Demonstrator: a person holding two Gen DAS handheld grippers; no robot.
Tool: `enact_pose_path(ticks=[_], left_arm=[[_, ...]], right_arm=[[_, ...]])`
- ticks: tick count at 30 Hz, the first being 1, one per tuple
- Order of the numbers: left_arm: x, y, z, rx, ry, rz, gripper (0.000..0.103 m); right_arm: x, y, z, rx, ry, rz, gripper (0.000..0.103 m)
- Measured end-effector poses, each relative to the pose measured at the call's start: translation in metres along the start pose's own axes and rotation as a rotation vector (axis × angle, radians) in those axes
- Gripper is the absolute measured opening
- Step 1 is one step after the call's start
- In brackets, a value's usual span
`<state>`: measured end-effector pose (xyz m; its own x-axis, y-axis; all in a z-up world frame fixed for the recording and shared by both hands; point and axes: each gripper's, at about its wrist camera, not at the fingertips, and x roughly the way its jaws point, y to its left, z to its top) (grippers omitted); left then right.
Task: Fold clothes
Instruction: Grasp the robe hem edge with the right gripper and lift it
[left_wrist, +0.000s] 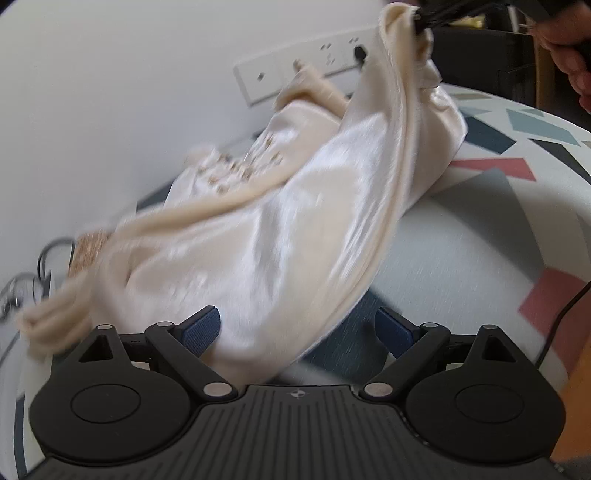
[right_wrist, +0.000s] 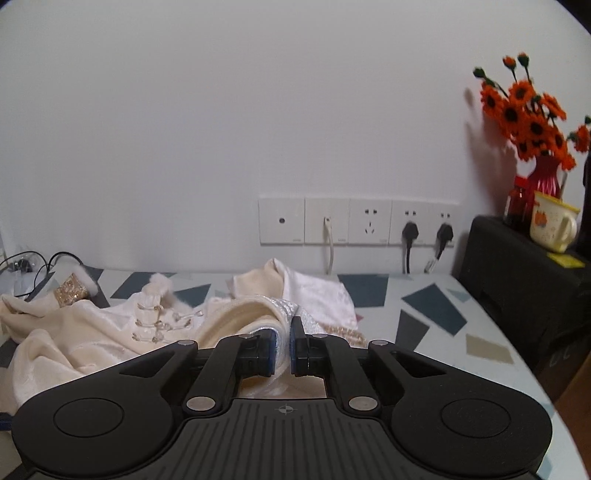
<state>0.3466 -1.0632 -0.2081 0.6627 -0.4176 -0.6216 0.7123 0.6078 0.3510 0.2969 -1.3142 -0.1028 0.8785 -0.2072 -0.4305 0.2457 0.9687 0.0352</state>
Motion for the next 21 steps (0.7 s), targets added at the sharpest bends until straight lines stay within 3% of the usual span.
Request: enact_pose_path(ticks=[5, 14, 17, 19, 21], left_arm=[[0.013, -0.003, 0.007, 0.019, -0.013, 0.1, 0.093], [0.006, 0.054, -0.023, -0.118, 0.044, 0.289, 0.091], [0.004, 0.071, -0.031, -0.175, 0.074, 0.288, 0.063], [0.003, 0.078, -0.035, -0.212, 0.097, 0.274, 0.04], [0.0, 0.081, -0.039, -0.243, 0.112, 0.276, 0.031]], right_arm=[[-0.006, -0.009, 0.0, 0.003, 0.002, -0.02, 0.006], [-0.005, -0.031, -0.028, 0.03, 0.07, -0.073, 0.007], [0.003, -0.028, -0.049, 0.001, 0.14, -0.06, 0.01], [0.008, -0.025, -0.061, -0.013, 0.176, -0.059, 0.023], [0.014, -0.021, -0.072, -0.027, 0.205, -0.064, 0.025]])
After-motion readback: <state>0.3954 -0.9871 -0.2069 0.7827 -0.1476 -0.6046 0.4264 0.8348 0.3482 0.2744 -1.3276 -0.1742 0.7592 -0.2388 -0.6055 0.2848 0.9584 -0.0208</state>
